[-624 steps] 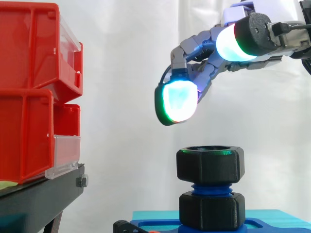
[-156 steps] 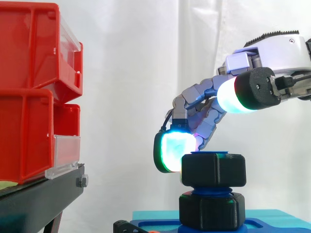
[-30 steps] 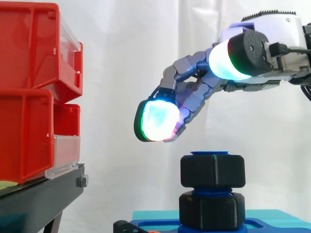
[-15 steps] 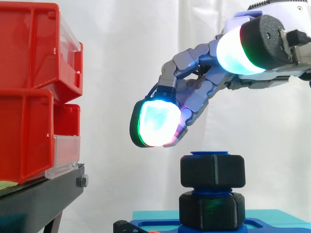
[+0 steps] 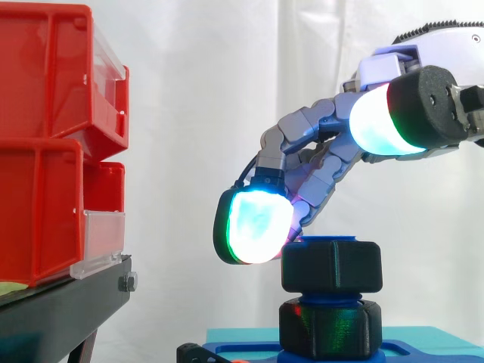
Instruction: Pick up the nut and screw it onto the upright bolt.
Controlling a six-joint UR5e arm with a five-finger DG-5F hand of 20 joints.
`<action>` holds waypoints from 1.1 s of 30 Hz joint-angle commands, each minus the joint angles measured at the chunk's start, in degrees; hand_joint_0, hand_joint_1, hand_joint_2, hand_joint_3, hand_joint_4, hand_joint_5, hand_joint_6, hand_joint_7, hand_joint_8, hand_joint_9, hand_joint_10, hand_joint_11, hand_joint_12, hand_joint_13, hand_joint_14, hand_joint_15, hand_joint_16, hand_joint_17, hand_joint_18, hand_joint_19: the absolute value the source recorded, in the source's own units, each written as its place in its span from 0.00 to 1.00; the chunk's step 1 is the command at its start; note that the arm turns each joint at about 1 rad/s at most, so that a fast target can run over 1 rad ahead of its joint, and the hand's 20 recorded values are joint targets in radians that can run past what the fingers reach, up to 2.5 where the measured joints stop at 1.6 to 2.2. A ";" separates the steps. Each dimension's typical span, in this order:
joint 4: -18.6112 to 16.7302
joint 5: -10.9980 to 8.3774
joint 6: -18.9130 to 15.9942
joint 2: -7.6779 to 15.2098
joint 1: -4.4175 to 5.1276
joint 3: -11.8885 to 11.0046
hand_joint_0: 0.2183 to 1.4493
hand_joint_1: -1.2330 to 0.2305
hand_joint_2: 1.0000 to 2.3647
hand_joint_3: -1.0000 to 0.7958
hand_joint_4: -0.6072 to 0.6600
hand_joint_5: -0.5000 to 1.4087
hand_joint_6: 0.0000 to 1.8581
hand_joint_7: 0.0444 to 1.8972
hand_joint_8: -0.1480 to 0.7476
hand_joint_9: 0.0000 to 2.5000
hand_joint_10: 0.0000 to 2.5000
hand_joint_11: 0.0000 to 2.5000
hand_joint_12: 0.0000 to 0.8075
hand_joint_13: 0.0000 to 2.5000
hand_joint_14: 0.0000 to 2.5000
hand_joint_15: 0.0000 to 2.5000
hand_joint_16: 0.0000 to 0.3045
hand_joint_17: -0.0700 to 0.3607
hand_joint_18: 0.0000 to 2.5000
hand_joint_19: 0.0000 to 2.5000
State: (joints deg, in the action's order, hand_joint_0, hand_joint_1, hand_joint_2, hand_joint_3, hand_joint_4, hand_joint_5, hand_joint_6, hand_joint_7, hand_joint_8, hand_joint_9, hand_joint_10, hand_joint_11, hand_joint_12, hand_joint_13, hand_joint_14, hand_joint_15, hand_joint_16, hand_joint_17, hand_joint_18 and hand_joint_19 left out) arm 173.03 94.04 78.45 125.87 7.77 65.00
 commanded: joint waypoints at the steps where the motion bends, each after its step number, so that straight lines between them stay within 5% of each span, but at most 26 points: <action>1: -0.15 0.00 -0.06 0.08 -0.12 0.13 0.25 0.73 0.00 0.28 0.69 0.22 0.27 0.47 0.46 0.30 0.00 0.00 0.37 0.22 0.00 0.00 0.09 0.30 0.06 0.00; 12: 0.29 0.00 -0.06 -0.01 -0.74 0.21 0.25 0.73 0.00 0.28 0.69 0.22 0.27 0.49 0.46 0.30 0.00 0.00 0.37 0.22 0.00 0.00 0.09 0.30 0.06 0.00; 33: 0.64 1.50 0.91 -0.01 -3.55 0.13 0.26 0.71 0.00 0.28 0.66 0.25 0.27 0.74 0.49 0.37 0.00 0.00 0.33 0.27 0.00 0.00 0.07 0.28 0.11 0.00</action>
State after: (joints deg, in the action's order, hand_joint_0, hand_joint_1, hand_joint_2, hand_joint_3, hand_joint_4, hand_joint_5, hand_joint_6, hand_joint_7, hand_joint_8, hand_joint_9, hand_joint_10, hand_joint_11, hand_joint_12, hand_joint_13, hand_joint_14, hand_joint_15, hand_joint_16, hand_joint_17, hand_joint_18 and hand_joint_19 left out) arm 173.65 95.14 79.35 125.86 4.58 65.13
